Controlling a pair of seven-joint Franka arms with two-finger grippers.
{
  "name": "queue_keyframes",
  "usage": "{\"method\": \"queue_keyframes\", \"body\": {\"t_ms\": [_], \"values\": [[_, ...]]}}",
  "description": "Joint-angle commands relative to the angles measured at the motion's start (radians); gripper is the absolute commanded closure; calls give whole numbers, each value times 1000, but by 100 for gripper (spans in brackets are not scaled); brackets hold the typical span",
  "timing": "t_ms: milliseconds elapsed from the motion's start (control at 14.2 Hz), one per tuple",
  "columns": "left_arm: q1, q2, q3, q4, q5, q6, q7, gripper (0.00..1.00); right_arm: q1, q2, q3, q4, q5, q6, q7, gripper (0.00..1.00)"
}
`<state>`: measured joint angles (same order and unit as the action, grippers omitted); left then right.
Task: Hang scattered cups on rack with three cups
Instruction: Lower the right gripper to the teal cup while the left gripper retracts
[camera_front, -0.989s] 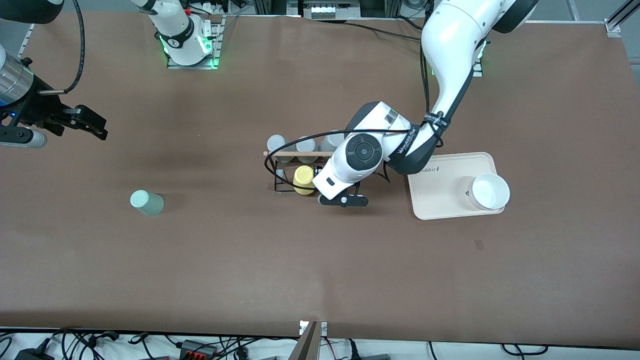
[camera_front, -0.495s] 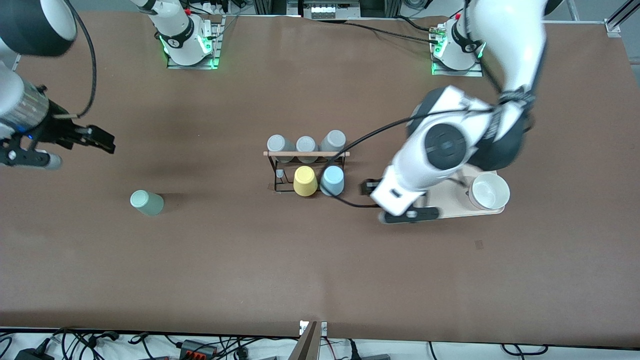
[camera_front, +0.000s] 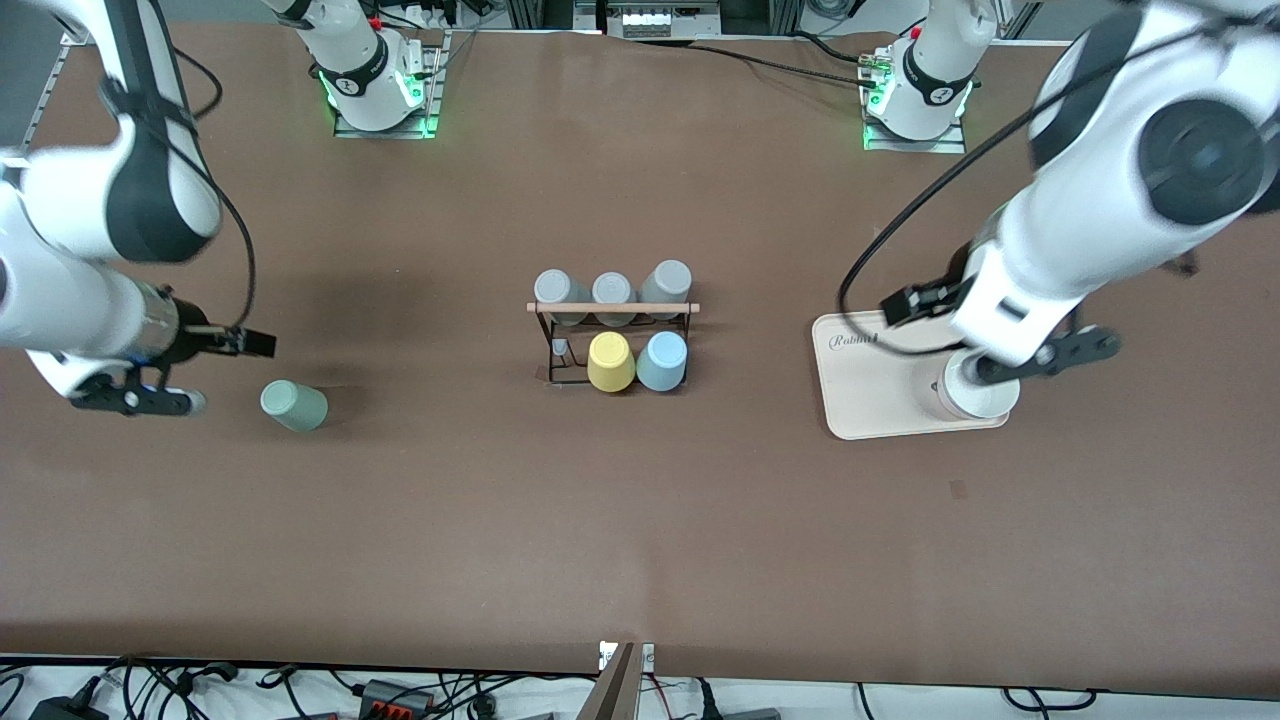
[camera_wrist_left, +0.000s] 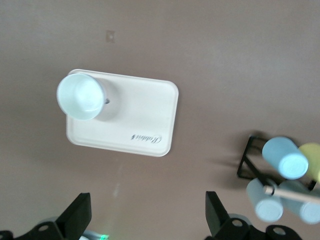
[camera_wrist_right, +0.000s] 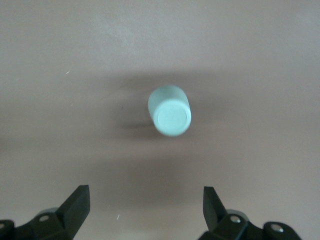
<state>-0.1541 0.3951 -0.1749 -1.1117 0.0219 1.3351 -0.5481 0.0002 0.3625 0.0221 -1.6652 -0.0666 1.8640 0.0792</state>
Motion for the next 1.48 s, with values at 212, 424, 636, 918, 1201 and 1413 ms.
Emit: {"method": "queue_keyframes", "body": {"t_ms": [212,424,636,918,1201,1413], "values": [[103,-232,-17,-400,-40,184,100,0,-39,94,6,-119,-51,282,-76,0],[163,-308,-15,-511,-103,248,249,0,-42,134,6,-145,-55,366,-78,0],[173,-303,-14,-513,-95,262,260,0,-43,154,6,-176,-61,426,-81,0],[160,-305,-34,-525,-95,262,261,0,-51,159,6,-176,-119,426,-81,6],[157,-308,-113,-525,-96,176,249,0,-51,159,6,-176,-117,420,-81,47],[169,-315,-147,-540,-94,208,241,0,-43,147,9,-163,-117,419,-81,69]]}}
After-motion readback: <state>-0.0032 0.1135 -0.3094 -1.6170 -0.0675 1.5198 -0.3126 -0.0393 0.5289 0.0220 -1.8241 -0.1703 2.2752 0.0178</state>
